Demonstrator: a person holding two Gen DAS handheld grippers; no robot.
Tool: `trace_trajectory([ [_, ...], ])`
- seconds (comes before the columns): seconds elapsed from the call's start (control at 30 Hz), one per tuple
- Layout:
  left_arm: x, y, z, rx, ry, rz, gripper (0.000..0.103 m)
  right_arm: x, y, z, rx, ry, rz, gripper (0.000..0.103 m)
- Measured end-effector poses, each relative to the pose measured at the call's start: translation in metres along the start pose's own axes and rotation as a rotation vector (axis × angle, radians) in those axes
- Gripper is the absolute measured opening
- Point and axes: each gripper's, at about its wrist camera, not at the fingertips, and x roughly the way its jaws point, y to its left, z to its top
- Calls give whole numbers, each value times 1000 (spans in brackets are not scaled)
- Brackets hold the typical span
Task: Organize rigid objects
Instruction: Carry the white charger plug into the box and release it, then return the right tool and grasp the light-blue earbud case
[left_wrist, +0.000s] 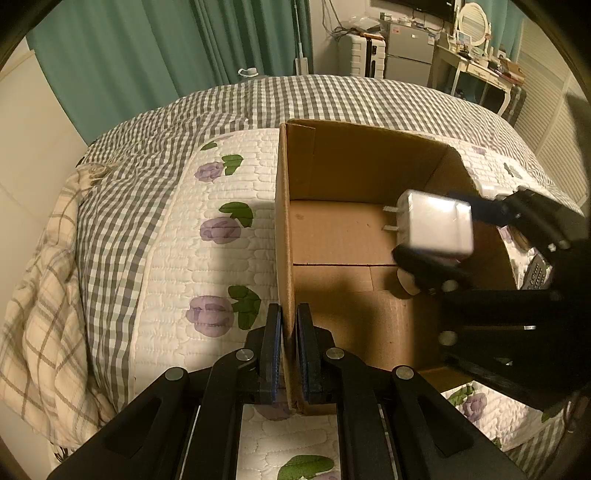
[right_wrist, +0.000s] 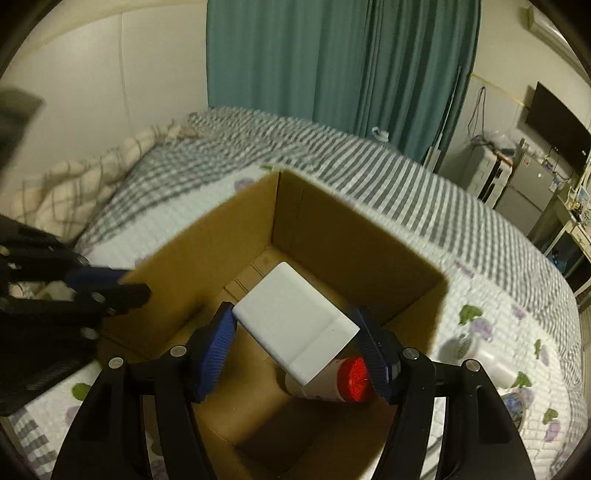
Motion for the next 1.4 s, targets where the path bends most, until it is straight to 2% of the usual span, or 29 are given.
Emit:
trace_trajectory([
  [0.23,-1,-1,0,3,-1,1,8,23,1,-13,-2,40,3,64],
  [0.63,-1,0,-1,-2,2,2,8,23,4,-20,-14,47,-1,66],
  [0.7,0,0,-1,-4,2,3,8,18,4,-20,-10,26,-12,85],
  [0.83,2,2,0,-14,5,3,8,0,-2,-18,4,-30,-29,88],
  [1.03,1,3,1,-19,11,-7,8,-37,-18,-16,0,-48,-97,90],
  [1.27,1,4,1,-21,10,-7,8,-98,-64,-24,54,-64,-201,91],
  [1.4,0,3,1,-22,10,-7,8,-128,-95,-39,91,-49,-286,91],
])
